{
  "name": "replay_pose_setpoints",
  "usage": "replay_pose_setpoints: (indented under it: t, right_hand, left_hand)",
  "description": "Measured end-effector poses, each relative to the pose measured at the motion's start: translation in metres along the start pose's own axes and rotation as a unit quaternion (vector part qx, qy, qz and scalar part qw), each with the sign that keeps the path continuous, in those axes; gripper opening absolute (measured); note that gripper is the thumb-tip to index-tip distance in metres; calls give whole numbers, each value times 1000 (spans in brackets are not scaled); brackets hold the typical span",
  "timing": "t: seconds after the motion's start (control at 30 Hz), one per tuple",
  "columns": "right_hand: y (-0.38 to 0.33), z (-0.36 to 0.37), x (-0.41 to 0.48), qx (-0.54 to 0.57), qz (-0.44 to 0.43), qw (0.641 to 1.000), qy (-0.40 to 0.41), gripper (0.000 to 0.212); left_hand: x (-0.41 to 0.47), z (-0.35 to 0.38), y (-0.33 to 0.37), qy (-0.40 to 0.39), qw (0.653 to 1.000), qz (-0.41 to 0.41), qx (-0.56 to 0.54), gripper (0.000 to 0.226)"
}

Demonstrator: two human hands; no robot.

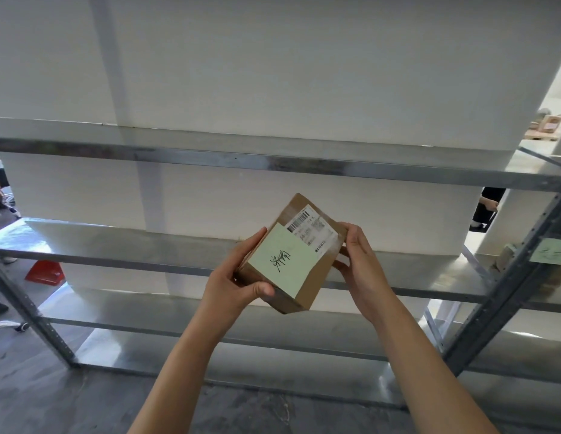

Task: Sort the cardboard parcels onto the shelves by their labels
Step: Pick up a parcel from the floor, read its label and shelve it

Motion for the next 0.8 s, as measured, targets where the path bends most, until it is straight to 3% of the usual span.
replay_pose_setpoints:
  t: [0.23,0.43,0.6,0.8]
  right_hand:
    - [-4,-5,4,103,17,994,-30,33]
    - [1,1,3,131,8,991,-32,29]
    - [-5,9,0,148,-16,988,-28,30]
    - [-9,23,-1,96,-48,994,-35,20]
  left_hand:
    - [2,-7,-6,77,996,-22,39,104]
    - [3,-20,2,222,975,3,35,59]
    - [4,-26,-1,219,976,-1,19,10]
    - [-1,-30,8,253,965,19,-65,24]
Point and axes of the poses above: each hand's wrist, its own x-axis towards the middle knuckle, its own z-axis out of the palm, y = z × x, the point moved 7 cm from there along x, towards the middle knuckle, and after that the axes turned 5 degrees about z, right-handed, at the moved point
